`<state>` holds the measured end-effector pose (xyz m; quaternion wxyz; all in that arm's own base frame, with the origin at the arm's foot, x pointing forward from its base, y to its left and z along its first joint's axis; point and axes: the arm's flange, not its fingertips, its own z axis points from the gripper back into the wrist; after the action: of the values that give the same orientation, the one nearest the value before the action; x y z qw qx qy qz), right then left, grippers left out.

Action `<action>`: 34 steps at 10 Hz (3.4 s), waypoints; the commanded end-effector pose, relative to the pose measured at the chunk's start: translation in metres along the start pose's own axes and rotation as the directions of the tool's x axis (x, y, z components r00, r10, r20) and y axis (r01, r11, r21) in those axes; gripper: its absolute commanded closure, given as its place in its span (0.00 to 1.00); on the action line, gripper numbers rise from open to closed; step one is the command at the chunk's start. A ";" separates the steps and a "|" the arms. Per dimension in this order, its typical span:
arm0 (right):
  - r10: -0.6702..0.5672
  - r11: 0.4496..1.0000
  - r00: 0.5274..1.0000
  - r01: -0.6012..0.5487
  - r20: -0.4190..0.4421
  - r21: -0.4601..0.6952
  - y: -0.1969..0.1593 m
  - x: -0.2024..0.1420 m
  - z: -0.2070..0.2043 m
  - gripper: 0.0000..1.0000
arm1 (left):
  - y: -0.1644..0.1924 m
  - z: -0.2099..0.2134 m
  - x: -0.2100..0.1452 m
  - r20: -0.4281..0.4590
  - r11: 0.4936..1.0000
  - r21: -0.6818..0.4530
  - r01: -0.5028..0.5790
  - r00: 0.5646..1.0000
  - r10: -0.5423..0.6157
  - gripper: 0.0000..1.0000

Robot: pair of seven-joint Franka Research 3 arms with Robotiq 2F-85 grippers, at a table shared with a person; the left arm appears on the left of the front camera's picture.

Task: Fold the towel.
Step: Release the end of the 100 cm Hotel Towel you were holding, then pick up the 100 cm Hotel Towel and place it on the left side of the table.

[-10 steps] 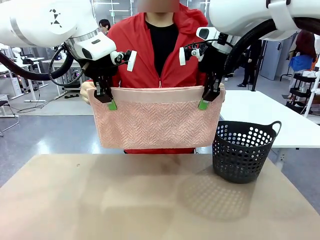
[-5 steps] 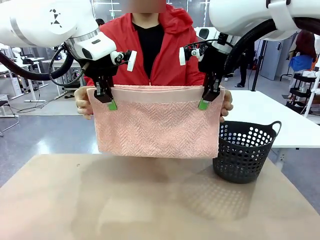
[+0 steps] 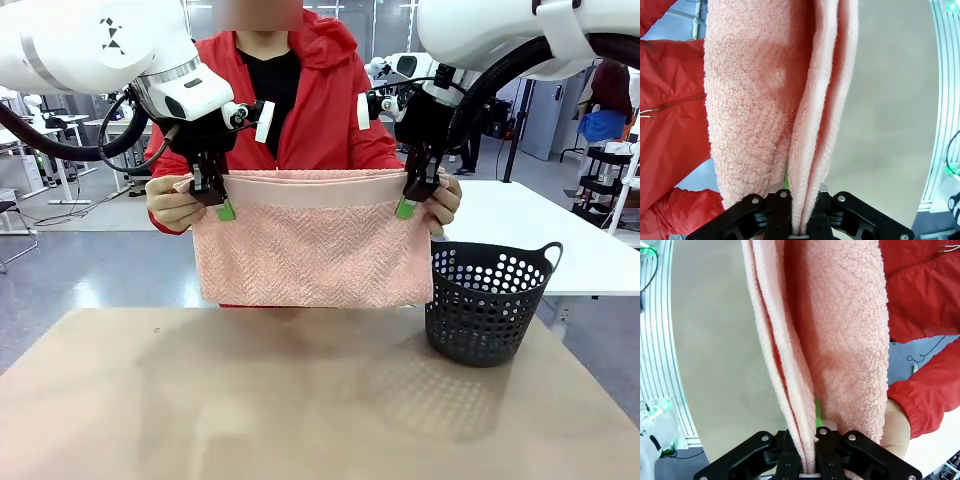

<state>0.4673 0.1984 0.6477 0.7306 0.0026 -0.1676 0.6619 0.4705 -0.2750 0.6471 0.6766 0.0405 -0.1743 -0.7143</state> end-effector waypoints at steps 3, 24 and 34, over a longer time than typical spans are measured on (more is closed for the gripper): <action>-0.005 1.000 1.000 0.005 0.000 -0.001 -0.001 -0.003 0.001 1.00 | 0.002 0.002 -0.004 -0.008 1.000 0.006 0.016 1.000 -0.016 1.00; -0.682 0.647 0.603 0.761 0.414 -0.042 0.046 -0.215 0.199 0.00 | -0.101 0.181 -0.244 0.399 0.546 0.009 -0.838 0.504 0.766 0.00; -0.669 0.670 0.625 0.741 0.402 -0.037 0.041 -0.226 0.205 0.00 | -0.100 0.190 -0.260 0.377 0.555 0.002 -0.832 0.515 0.770 0.00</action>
<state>0.3644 -0.0609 0.7761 0.8862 0.1112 -0.3479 0.2850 0.3427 0.0198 0.7452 0.8806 -0.1046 -0.3558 -0.2949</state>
